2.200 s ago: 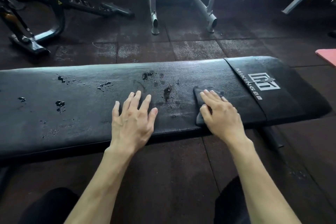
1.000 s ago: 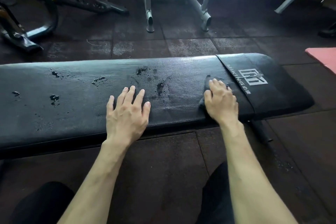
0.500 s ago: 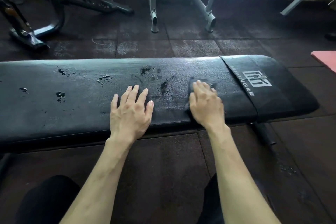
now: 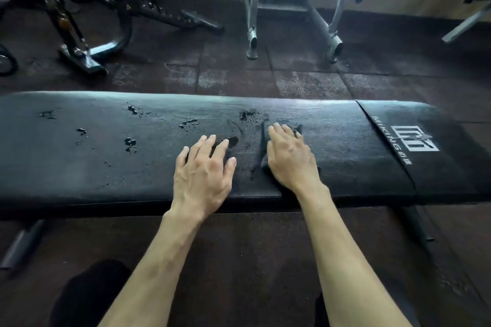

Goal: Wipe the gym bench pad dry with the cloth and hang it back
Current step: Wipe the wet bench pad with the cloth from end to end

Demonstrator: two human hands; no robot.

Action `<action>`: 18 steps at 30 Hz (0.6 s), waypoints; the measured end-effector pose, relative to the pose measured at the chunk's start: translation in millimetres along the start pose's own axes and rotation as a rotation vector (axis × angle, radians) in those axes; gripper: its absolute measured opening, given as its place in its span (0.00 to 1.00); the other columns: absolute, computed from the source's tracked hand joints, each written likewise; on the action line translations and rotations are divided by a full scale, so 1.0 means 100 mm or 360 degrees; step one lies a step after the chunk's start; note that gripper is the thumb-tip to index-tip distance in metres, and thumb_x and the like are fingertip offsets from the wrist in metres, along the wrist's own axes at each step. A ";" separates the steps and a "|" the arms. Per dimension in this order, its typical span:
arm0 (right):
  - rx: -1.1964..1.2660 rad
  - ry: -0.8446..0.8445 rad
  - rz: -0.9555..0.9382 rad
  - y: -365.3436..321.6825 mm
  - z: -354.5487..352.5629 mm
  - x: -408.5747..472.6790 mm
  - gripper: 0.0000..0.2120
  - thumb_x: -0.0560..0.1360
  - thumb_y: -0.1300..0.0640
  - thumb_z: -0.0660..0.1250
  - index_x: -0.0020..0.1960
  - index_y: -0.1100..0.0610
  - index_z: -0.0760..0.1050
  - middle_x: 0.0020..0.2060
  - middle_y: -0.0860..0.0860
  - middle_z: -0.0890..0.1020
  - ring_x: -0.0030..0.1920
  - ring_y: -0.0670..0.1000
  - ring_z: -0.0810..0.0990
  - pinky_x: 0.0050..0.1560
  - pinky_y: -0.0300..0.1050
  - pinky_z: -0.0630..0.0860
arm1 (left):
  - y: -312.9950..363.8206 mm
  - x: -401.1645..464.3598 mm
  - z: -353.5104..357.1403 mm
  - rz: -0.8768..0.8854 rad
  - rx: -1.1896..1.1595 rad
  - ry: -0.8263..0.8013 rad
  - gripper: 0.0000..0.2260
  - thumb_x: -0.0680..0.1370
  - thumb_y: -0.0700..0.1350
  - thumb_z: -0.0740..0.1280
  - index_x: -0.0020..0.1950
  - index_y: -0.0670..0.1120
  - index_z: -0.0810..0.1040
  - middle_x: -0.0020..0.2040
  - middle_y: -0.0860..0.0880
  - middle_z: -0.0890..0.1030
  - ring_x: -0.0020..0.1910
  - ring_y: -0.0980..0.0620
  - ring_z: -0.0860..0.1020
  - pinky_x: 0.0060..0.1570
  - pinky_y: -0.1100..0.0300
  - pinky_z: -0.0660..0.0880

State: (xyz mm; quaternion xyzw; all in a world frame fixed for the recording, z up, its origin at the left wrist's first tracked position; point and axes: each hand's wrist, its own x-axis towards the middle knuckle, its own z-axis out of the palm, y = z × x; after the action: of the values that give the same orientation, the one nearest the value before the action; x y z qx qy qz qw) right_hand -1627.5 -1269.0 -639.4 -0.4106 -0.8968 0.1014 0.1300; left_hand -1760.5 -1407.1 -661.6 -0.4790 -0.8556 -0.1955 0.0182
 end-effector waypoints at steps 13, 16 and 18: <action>-0.0020 0.0004 0.0018 -0.19 0.06 0.12 0.20 0.81 0.53 0.48 0.65 0.60 0.71 0.69 0.56 0.73 0.70 0.57 0.71 0.71 0.57 0.67 | -0.37 -0.01 -0.07 -0.0050 0.0090 0.0022 0.28 0.81 0.62 0.50 0.76 0.52 0.69 0.79 0.46 0.67 0.79 0.49 0.62 0.78 0.45 0.55; 0.0085 -0.0033 -0.0148 -0.24 0.10 -0.09 0.22 0.81 0.53 0.55 0.73 0.54 0.70 0.74 0.49 0.69 0.76 0.48 0.63 0.77 0.49 0.58 | -0.38 -0.02 -0.07 -0.0046 0.0090 0.0045 0.27 0.81 0.62 0.51 0.76 0.52 0.70 0.78 0.46 0.68 0.79 0.49 0.63 0.78 0.45 0.56; 0.0146 -0.0018 -0.0130 -0.09 0.02 -0.25 0.22 0.79 0.53 0.59 0.72 0.50 0.72 0.74 0.45 0.70 0.76 0.45 0.64 0.78 0.46 0.57 | -0.38 -0.02 -0.07 -0.0048 0.0093 0.0035 0.27 0.81 0.62 0.50 0.76 0.52 0.70 0.79 0.47 0.67 0.79 0.49 0.63 0.78 0.46 0.56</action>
State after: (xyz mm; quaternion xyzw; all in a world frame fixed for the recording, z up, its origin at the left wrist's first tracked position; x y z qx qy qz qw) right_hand -1618.6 -1293.6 -642.4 -0.3668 -0.9079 0.1395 0.1477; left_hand -1791.7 -1428.4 -667.6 -0.4630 -0.8679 -0.1758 0.0386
